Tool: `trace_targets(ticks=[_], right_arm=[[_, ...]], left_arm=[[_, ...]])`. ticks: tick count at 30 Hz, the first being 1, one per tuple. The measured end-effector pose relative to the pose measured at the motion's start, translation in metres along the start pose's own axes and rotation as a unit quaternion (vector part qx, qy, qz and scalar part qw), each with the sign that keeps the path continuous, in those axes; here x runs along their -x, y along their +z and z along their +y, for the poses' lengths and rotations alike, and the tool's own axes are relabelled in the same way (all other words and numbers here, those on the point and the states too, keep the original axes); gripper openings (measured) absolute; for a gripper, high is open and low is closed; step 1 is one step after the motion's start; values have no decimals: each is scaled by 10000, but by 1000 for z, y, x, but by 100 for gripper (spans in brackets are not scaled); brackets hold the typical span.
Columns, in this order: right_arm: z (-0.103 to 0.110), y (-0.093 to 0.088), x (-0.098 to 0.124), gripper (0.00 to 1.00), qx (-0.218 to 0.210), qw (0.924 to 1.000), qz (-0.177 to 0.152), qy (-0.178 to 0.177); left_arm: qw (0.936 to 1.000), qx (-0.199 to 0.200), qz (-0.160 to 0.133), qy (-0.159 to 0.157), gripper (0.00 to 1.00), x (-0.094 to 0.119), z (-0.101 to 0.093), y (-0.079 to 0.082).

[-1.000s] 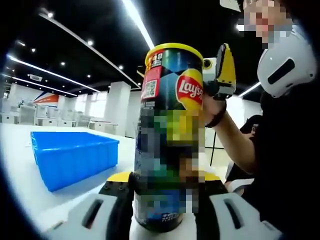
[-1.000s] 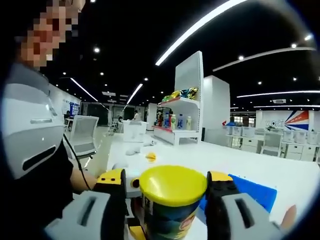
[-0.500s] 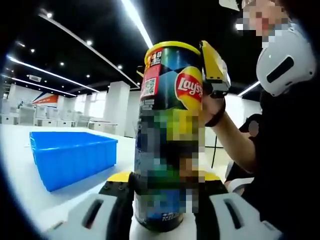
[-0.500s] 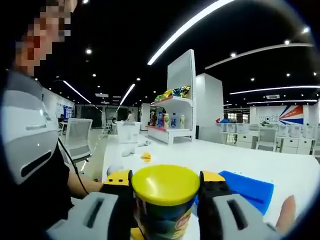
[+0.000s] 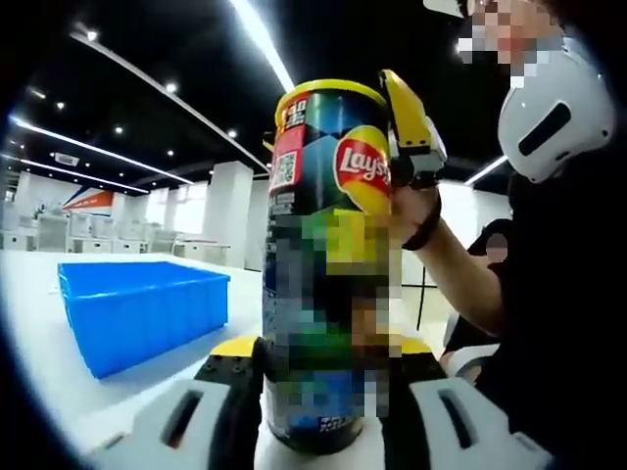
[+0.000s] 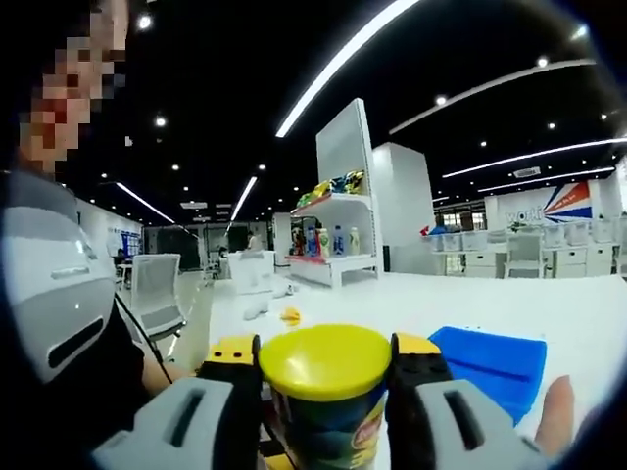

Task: Open the lid of the chip container on the table, take out the chips, place them into the box in front of the container, and close the lid

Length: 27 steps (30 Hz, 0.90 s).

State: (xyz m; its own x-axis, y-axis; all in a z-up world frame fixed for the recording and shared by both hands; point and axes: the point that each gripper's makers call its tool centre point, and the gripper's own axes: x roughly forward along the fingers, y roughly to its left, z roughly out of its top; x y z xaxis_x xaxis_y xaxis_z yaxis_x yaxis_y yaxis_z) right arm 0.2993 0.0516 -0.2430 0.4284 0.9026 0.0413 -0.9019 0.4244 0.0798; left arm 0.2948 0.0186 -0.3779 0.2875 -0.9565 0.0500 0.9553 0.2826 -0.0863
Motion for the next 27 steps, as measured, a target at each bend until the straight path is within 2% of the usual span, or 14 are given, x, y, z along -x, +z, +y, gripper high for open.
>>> trace_targets(ticks=[7, 11, 27], right_arm=[[0, 0, 1, 42, -208, 9998, -35, 25], [-6, 2, 1, 42, -459, 9989, -72, -110], [-4, 2, 1, 42, -600, 9980, -142, -115]], left_arm=[[10000, -7, 10, -9, 46, 0, 0, 0], [9999, 146, -10, -82, 46, 0, -3, 1], [10000, -1, 16, -83, 46, 0, -3, 0]])
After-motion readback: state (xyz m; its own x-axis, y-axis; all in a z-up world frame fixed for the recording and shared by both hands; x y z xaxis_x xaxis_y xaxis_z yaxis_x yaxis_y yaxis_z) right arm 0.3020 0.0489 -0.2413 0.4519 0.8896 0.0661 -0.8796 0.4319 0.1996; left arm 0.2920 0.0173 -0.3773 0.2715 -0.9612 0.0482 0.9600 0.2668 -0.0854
